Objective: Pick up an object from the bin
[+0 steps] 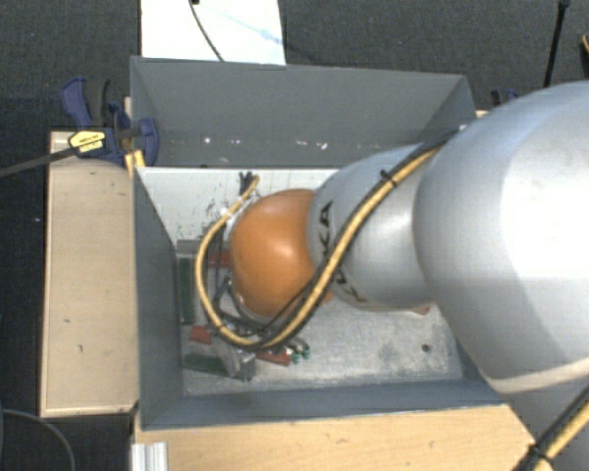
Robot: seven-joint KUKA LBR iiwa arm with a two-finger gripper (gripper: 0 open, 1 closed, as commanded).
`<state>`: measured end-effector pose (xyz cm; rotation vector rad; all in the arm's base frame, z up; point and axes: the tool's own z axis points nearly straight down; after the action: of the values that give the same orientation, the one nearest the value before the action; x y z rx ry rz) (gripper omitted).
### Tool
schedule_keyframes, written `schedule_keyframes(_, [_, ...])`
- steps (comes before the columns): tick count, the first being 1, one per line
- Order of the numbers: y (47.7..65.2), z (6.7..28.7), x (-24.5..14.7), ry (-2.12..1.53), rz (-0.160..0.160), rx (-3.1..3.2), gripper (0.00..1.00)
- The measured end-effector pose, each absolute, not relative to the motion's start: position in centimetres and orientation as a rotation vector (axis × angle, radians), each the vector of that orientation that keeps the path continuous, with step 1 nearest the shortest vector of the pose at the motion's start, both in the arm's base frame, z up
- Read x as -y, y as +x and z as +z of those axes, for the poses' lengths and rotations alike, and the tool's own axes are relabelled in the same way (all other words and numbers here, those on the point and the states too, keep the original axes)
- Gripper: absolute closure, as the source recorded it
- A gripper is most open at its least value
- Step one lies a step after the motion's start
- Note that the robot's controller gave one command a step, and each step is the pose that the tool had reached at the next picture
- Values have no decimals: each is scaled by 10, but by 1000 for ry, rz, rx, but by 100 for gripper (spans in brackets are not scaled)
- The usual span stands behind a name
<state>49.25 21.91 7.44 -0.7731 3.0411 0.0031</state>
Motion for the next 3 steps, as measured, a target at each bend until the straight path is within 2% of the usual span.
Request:
schedule_keyframes(1, [492,72,-219,-770,3,-3042,0])
schedule_keyframes(2, [557,74,-164,-720,-5,-3051,0])
schedule_keyframes(3, [553,74,-170,-730,2,-3054,100])
